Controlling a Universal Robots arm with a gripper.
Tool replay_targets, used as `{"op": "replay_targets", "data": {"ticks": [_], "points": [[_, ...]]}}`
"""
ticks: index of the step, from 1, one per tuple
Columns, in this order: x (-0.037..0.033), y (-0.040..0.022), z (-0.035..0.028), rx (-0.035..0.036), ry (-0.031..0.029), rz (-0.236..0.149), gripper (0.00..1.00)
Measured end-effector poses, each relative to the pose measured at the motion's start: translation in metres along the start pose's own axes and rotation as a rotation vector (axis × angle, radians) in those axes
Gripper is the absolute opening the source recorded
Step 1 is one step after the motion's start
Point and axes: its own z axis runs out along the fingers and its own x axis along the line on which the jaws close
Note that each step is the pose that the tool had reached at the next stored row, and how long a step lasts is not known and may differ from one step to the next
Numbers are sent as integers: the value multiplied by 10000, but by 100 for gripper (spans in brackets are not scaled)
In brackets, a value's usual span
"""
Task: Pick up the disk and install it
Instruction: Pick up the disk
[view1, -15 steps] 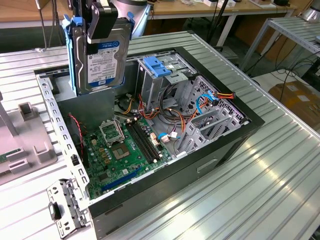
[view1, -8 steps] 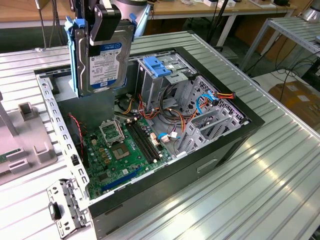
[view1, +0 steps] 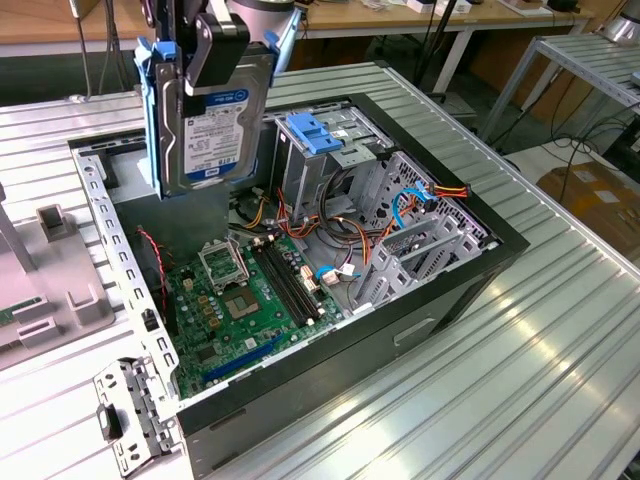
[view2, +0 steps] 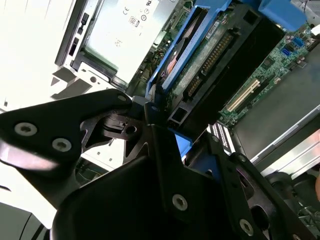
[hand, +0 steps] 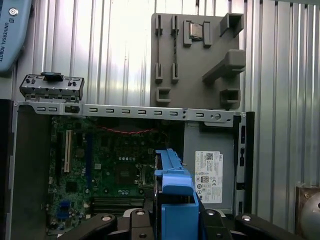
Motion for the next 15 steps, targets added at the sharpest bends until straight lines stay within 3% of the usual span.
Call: {"op": "replay_targets", "data": {"ticks": [15], "points": [[91, -37, -5, 0, 0, -1, 37]]}}
